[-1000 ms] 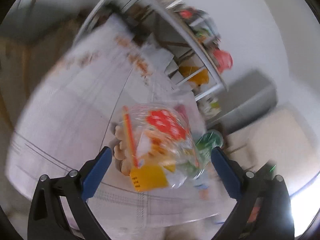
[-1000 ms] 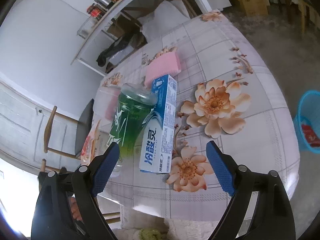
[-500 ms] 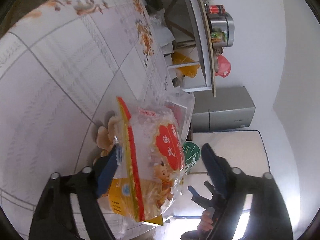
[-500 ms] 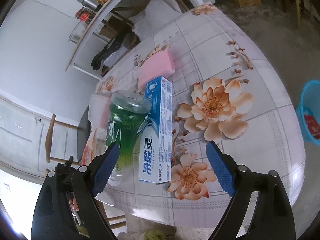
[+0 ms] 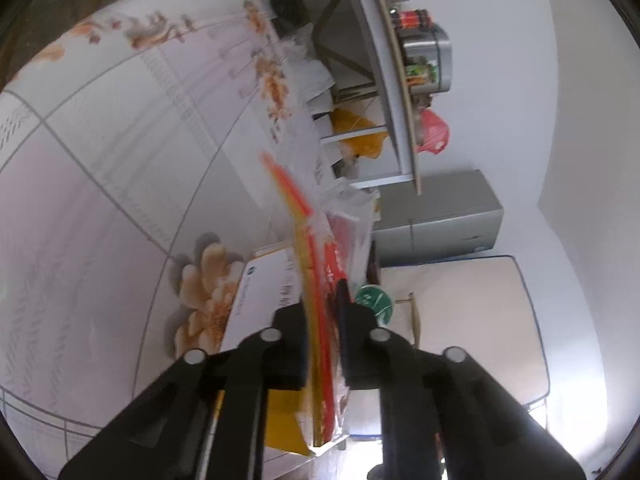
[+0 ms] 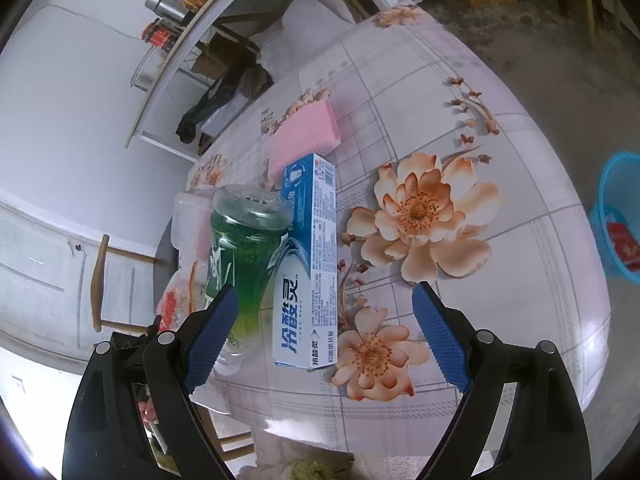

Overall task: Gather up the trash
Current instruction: 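Grasp the clear bag with red print with the left gripper and lift it, then grasp the white medicine box with the right gripper while the left holds the clear bag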

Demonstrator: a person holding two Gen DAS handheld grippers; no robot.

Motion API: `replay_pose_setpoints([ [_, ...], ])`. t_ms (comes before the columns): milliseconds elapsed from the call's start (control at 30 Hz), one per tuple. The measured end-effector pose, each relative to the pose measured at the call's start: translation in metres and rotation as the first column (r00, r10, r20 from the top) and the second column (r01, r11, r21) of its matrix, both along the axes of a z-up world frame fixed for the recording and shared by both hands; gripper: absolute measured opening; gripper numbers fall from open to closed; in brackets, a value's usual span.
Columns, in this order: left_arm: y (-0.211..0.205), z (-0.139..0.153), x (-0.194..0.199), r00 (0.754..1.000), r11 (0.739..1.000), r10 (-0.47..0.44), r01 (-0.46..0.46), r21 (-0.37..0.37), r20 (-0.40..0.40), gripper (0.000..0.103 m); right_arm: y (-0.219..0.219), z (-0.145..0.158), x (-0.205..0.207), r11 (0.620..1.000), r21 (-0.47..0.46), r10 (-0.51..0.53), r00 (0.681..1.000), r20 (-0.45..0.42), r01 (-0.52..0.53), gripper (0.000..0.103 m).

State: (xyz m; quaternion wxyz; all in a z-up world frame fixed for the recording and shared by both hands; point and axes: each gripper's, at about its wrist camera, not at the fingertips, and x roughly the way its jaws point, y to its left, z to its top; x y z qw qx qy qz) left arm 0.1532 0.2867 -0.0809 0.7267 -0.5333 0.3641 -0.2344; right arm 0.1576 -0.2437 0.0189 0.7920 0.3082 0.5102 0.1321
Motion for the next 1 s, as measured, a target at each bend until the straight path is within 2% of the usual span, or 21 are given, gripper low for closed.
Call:
replay_pose_setpoints([
  [167, 0.010, 0.014, -0.010, 0.997, 0.999, 0.035, -0.032, -0.044, 0.073, 0.004, 0.023, 0.035, -0.009, 0.997, -0.002, 0.075, 0.989, 0.126, -0.075, 0.084],
  [300, 0.021, 0.023, -0.021, 0.990, 0.994, 0.089, -0.081, -0.069, 0.111, 0.003, 0.078, 0.067, -0.013, 0.970, -0.046, 0.244, 0.944, 0.222, -0.240, 0.084],
  [433, 0.037, 0.036, -0.037, 0.974, 0.986, 0.164, -0.155, -0.066, 0.156, 0.003, 0.144, 0.072, -0.007, 0.914, -0.081, 0.406, 0.887, 0.219, -0.398, 0.084],
  [533, 0.050, 0.047, -0.054, 0.953, 0.969, 0.246, -0.246, -0.022, 0.175, 0.003, 0.196, 0.061, -0.001, 0.861, -0.072, 0.508, 0.844, 0.172, -0.504, 0.084],
  [633, 0.060, 0.057, -0.073, 0.925, 0.933, 0.334, -0.352, 0.077, 0.180, 0.003, 0.251, 0.044, 0.007, 0.811, -0.105, 0.584, 0.806, 0.096, -0.575, 0.084],
  [800, 0.066, 0.072, -0.099, 0.871, 0.824, 0.442, -0.489, 0.288, 0.215, 0.003, 0.325, 0.012, 0.023, 0.752, -0.163, 0.641, 0.766, -0.042, -0.638, 0.084],
  [900, 0.069, 0.077, -0.110, 0.850, 0.773, 0.473, -0.527, 0.352, 0.233, 0.003, 0.356, -0.006, 0.030, 0.733, -0.228, 0.638, 0.764, -0.097, -0.641, 0.085],
  [933, 0.068, 0.078, -0.112, 0.843, 0.756, 0.484, -0.539, 0.373, 0.236, 0.003, 0.364, -0.012, 0.033, 0.732, -0.260, 0.625, 0.773, -0.110, -0.629, 0.086],
  [1000, 0.073, 0.075, -0.118, 0.837, 0.737, 0.496, -0.546, 0.398, 0.230, 0.003, 0.369, -0.024, 0.038, 0.752, -0.297, 0.578, 0.805, -0.131, -0.588, 0.087],
])
